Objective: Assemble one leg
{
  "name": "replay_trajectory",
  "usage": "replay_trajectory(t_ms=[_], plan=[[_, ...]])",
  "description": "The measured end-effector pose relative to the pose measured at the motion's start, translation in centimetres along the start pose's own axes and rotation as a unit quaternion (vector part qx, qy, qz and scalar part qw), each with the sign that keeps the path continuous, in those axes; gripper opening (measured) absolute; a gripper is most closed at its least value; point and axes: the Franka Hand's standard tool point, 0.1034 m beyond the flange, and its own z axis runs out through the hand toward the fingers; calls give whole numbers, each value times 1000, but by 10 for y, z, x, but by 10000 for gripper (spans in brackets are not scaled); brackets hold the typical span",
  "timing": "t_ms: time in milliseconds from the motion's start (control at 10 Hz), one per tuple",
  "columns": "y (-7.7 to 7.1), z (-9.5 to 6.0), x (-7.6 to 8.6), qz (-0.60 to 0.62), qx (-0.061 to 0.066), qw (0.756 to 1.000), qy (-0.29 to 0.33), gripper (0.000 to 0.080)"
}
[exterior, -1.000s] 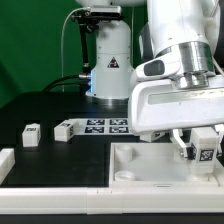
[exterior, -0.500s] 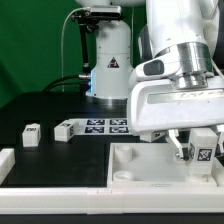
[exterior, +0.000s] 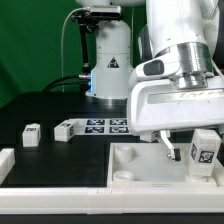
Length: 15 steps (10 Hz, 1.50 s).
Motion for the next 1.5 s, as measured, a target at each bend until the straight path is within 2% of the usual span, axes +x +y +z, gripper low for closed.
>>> replay_trajectory(t_ms=[500, 600, 700, 800, 900, 1000, 1200, 1300, 1400, 1500], plan=[[0, 0, -1, 1, 1, 1000, -8, 649], [3, -1, -2, 5, -2, 1000, -5, 649], [0, -4, -1, 16, 1, 1000, -27, 649], [-5, -7, -5, 19, 18, 995, -100, 649], [-3, -10, 2, 20, 25, 990, -135, 649], [-4, -13, 3, 27, 37, 979, -200, 649], [-9, -22, 7, 30, 51, 954, -294, 649], [-8, -19, 16, 34, 55, 947, -313, 649], [-3, -13, 26, 38, 51, 954, -293, 649], [-3, -13, 24, 38, 50, 954, -292, 649]])
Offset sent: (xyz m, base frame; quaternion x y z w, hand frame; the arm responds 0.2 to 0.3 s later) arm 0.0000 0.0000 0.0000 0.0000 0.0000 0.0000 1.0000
